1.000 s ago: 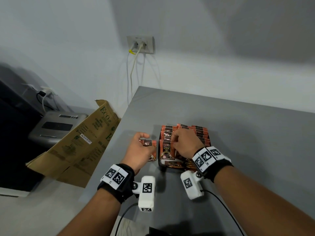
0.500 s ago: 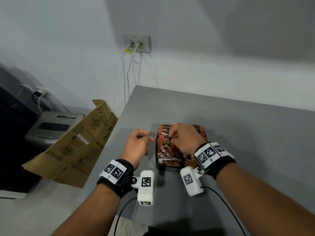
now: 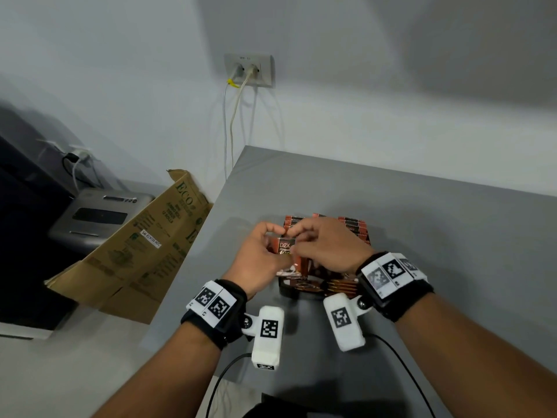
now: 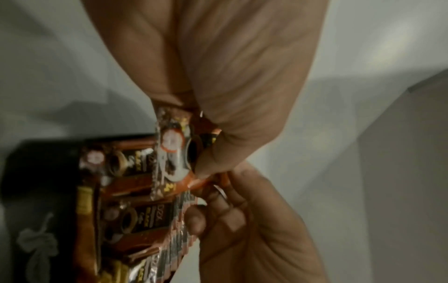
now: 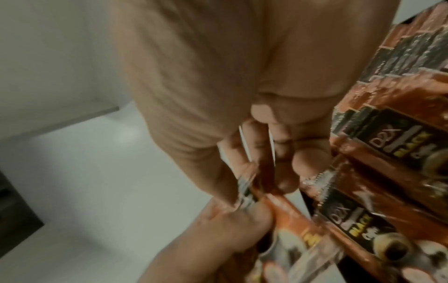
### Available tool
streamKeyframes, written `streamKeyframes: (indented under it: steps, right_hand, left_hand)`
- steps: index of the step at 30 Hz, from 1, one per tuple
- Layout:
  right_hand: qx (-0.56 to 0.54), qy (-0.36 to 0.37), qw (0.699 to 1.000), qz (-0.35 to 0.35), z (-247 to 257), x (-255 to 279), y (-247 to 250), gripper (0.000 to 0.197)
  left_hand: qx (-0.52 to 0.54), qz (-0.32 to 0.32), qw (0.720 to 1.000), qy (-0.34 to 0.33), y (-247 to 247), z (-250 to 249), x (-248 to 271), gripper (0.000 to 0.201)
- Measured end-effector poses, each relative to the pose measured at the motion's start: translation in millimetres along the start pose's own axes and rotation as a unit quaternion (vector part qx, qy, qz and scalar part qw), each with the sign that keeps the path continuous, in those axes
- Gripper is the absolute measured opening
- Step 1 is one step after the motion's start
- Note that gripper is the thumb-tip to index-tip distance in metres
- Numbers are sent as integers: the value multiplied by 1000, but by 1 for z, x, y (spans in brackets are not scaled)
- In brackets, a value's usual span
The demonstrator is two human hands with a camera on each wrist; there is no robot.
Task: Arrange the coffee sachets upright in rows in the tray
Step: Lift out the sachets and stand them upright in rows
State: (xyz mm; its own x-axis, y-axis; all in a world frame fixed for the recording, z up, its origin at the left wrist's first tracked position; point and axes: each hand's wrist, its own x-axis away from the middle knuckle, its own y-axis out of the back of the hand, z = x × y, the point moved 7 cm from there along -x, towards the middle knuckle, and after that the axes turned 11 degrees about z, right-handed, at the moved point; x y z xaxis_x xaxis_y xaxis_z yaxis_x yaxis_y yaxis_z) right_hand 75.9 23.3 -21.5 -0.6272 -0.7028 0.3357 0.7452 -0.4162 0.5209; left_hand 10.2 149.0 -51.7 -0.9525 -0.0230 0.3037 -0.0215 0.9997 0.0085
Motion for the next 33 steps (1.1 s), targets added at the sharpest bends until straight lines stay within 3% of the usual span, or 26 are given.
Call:
streamKeyframes:
  steps: [5, 8, 12, 16, 25, 27, 30, 33]
  right_hand:
    - [34, -27, 992, -114, -18, 3, 30, 10]
    - [86, -55, 992, -74, -30, -2, 20, 10]
    - [156, -44, 987, -21, -29, -9, -7, 16]
    - [193, -49, 980, 6, -29, -14, -20, 22]
    - [137, -57, 989, -19, -38, 8, 9, 11]
    - [142, -76, 987, 4, -44, 23, 21, 7]
    - [130, -106, 983, 79, -57, 44, 22, 15]
    - [139, -120, 977, 109, -65, 51, 17, 20]
  left_hand:
    - [-93, -44, 995, 8, 3, 0, -7, 48]
    - [-183, 19, 982, 49, -2, 13, 1, 39]
    - [-261, 101, 959, 46, -22, 24, 10, 38]
    - [-325, 102, 940, 16, -28, 24, 10, 39]
    - [-314, 83, 945, -23, -25, 26, 7, 33]
    - [-297, 81, 951, -26, -21, 26, 7, 32]
    - [-264, 83, 960, -33, -17, 25, 6, 28]
    - [-229, 79, 970, -36, -13, 23, 4, 32]
